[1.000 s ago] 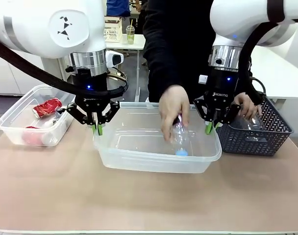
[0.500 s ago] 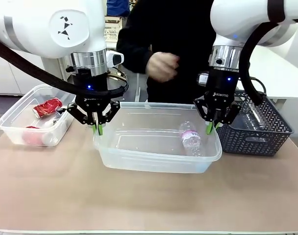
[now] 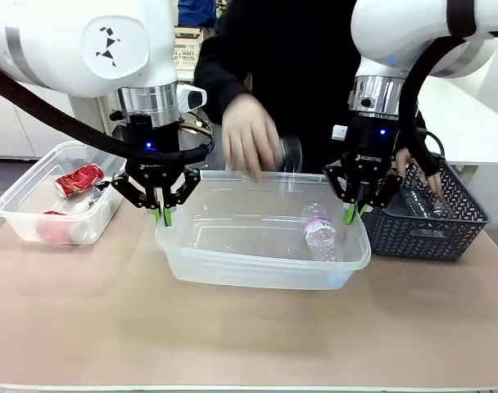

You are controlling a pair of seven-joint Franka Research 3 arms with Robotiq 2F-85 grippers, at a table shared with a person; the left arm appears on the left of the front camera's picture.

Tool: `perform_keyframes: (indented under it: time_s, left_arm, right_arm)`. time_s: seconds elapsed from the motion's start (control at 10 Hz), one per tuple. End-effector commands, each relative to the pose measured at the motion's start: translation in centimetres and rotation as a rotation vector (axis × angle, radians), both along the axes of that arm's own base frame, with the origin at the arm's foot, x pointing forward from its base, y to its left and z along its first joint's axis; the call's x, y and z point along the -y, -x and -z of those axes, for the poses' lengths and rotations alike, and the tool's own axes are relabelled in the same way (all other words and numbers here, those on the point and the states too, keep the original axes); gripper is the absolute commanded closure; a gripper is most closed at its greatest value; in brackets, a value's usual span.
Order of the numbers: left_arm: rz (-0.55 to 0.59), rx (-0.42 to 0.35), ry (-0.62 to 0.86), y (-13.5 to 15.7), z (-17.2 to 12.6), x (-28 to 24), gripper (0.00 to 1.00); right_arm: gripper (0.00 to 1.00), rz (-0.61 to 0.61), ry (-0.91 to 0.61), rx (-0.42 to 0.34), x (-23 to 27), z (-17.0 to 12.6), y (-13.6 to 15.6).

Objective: Sort the waste into each basket.
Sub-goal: Offer the picked Organizing box to the human.

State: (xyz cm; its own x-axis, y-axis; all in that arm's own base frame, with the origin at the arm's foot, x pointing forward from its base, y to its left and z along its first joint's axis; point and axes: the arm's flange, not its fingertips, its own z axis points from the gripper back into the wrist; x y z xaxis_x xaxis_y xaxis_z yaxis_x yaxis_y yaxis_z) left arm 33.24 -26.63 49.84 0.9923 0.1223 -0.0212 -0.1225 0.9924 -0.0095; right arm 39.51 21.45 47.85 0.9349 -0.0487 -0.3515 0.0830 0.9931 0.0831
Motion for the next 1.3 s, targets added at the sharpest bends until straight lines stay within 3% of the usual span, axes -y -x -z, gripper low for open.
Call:
perform_keyframes:
  time_s: [0.0, 1.2]
  left_arm:
    - [-0.042, -0.001, 0.003, 0.2, 0.27, -0.33, 1.0]
    - [-0.042, -0.001, 0.003, 0.2, 0.27, -0.33, 1.0]
  right_arm:
    - [1.0, -0.005, -0.007, 0.004, -0.2, -0.48, 0.07]
    - [1.0, -0.005, -0.007, 0.004, -0.2, -0.48, 0.07]
